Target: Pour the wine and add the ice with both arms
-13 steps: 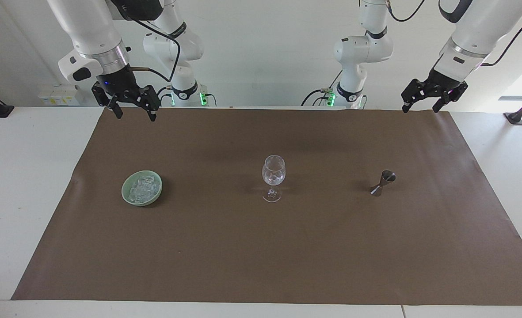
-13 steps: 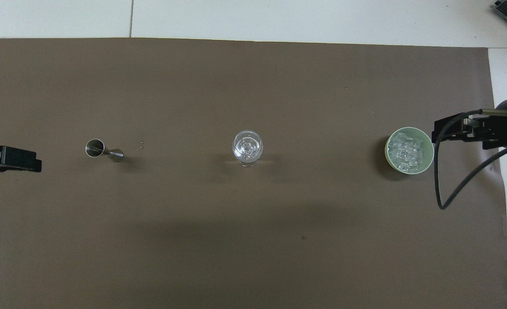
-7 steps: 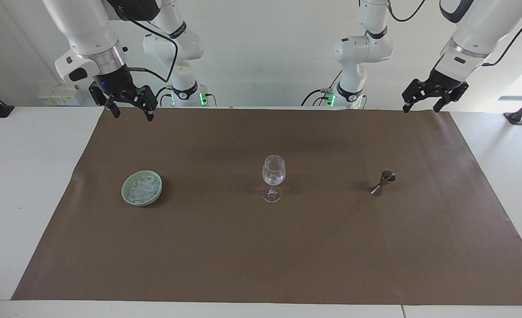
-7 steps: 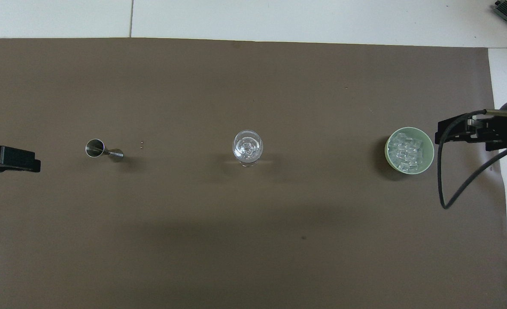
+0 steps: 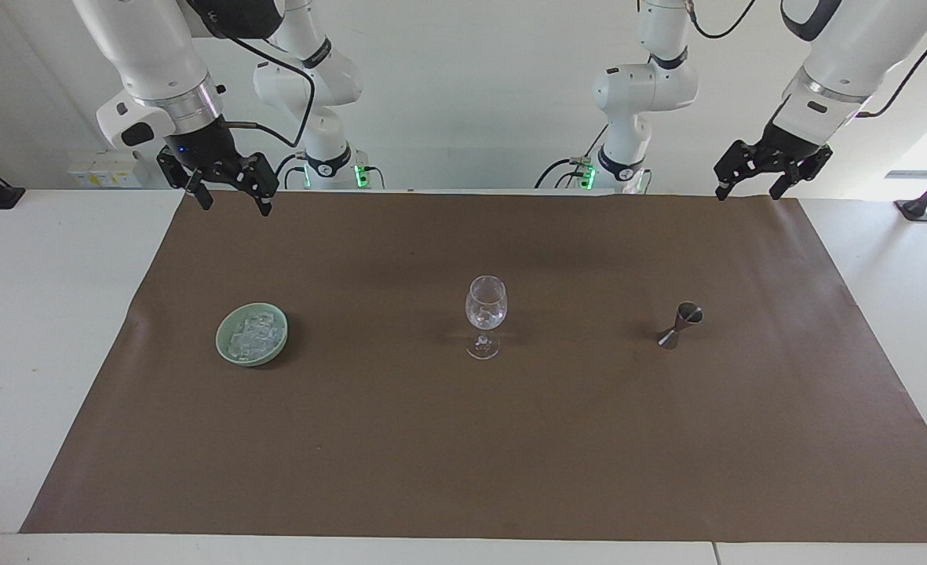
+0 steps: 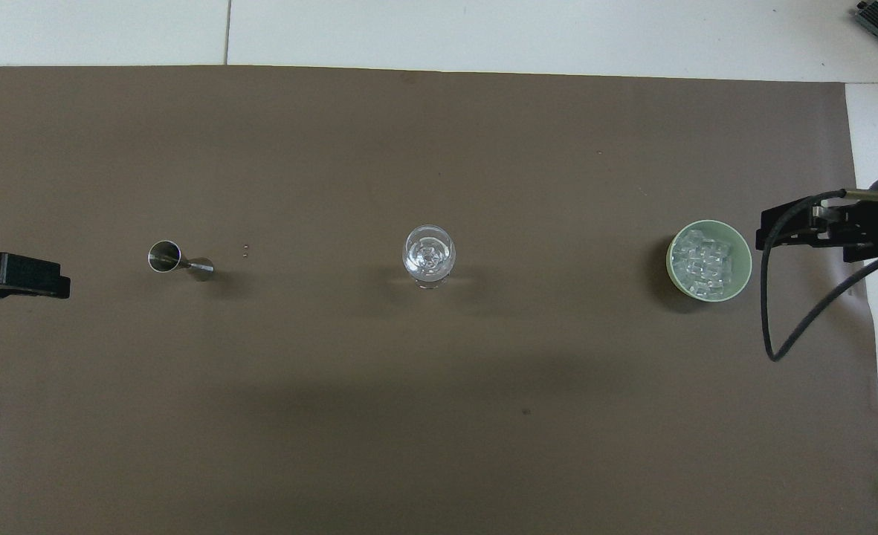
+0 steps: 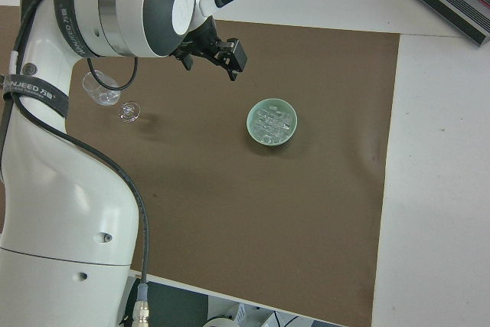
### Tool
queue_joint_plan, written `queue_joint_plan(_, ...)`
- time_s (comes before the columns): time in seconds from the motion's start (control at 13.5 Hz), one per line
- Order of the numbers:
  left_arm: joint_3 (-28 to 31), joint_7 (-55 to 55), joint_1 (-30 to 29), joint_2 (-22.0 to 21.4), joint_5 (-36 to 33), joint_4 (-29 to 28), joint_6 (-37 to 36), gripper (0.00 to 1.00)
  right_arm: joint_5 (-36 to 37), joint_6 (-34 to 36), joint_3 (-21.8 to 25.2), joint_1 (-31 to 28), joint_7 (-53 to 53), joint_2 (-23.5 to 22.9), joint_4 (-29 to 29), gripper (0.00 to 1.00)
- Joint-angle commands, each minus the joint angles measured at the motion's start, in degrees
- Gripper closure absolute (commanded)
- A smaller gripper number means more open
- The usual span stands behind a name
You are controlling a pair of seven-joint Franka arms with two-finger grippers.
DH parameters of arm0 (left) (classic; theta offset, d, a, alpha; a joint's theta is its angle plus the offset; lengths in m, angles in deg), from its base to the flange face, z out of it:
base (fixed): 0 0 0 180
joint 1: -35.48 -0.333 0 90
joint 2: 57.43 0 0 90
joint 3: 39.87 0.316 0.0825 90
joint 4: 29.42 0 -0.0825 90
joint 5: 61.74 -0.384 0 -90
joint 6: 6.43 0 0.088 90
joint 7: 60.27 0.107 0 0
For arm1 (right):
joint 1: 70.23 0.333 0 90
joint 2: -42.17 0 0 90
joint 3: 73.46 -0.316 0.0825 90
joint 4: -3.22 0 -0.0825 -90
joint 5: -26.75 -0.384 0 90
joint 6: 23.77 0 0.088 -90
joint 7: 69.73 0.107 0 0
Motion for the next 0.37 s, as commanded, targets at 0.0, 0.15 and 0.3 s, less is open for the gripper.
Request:
queue_joint_plan(0.0,-0.1,0.1,-0.4,-1.4,0.3,-1.3,-0.5,0.00,0.8,-0.3,0.6,0.4,-1.1,1.2,1.7,0.00)
queue_joint_plan(0.15,-0.1,0.1,-0.4,-1.4,0.3,-1.3,-0.5,0.00,0.7,-0.6,0.6,0.4,-0.6,1.2,1.7,0.00)
queue_joint_plan(0.3,0.0,0.1,-0.4,-1.4,0.3,-1.3,-0.5,0.00,0.4,-0.6,0.6,0.7,-0.5,1.2,1.7,0.00)
